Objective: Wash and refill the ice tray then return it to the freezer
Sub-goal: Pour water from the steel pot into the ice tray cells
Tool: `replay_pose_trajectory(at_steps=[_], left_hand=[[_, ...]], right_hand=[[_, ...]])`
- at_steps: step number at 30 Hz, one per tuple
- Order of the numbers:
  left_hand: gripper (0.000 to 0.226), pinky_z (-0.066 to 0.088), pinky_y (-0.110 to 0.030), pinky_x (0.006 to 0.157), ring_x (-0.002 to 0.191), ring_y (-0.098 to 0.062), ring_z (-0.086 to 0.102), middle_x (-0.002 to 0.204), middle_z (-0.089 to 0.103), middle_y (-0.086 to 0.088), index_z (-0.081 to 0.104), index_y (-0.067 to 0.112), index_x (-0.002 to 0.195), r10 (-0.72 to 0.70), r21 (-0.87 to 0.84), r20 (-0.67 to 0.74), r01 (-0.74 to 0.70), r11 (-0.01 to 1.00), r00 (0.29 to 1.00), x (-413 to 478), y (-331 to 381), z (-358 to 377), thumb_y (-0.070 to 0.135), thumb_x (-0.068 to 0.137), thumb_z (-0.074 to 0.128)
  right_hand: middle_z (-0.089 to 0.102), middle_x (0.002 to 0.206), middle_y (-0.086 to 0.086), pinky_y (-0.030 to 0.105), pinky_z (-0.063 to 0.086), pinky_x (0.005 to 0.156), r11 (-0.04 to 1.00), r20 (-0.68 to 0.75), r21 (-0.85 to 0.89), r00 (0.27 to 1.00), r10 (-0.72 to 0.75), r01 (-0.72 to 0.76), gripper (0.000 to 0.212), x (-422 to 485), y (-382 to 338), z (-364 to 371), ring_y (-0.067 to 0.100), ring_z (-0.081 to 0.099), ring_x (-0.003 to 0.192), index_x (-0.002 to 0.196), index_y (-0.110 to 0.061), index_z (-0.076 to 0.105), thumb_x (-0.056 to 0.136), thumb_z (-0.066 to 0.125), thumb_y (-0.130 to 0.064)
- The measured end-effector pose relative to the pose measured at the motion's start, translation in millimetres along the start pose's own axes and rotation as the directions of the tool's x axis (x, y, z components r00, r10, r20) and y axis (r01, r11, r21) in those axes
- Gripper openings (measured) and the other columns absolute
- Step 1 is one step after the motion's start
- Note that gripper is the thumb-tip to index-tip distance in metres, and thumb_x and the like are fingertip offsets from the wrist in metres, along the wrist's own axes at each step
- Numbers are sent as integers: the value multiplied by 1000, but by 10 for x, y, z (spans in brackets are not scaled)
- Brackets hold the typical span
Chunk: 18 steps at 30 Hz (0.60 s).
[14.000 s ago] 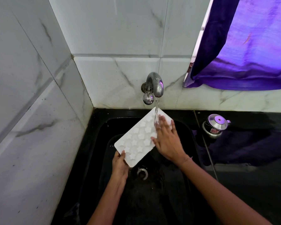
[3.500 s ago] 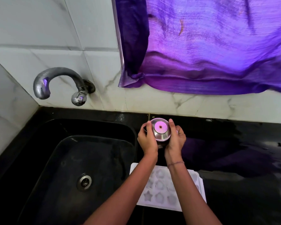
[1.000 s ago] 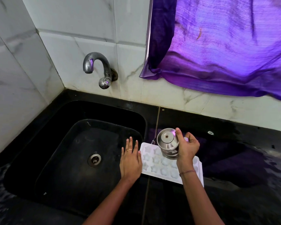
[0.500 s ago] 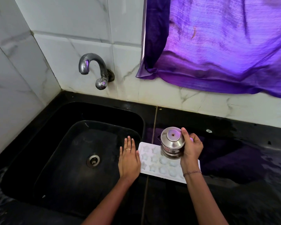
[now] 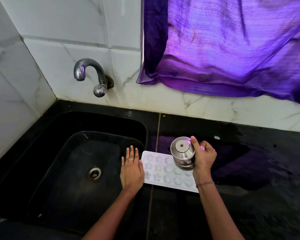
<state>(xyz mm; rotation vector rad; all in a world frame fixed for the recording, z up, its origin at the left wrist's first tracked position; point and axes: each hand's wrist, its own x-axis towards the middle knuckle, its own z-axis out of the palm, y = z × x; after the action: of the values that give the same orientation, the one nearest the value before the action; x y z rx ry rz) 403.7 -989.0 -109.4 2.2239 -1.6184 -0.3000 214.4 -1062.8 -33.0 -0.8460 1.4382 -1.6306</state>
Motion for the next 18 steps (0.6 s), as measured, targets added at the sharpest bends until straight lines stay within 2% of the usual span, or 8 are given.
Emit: replay_pose_trajectory(at_steps=[6,11,18], left_hand=[[53,-4,-33,119,146,-13,-9,159,-1,-2,8,14,150,1,25,2,-1,1000,1000,4,-12,12,25,100,20],[53,-3,-33,119,146,-14,-8,159,-2,-4,9,13,150,-10,48,11,9,999,1000,10,-16,27,25,100,20],[52,-3,-33,119,146,-14,-7,159,0,-3,12,14,150,-9,32,3,9,999,1000,6,-20,31,25,100,21]], right_hand=[[33,44,-9,12,36,47,999,-1,-33,1000,-20,20,53,2,20,-1,4,30,47,49,-17,31,76,77,-12],[27,39,-14,10,32,45,996,29,-59,997,-71,72,57,-13,15,19,2,25,41,48,-19,28,75,77,-12],[30,37,-14,9,31,44,990,35,-92,994,-105,108,56,-18,8,29,2,27,39,48,-18,29,76,77,-13]])
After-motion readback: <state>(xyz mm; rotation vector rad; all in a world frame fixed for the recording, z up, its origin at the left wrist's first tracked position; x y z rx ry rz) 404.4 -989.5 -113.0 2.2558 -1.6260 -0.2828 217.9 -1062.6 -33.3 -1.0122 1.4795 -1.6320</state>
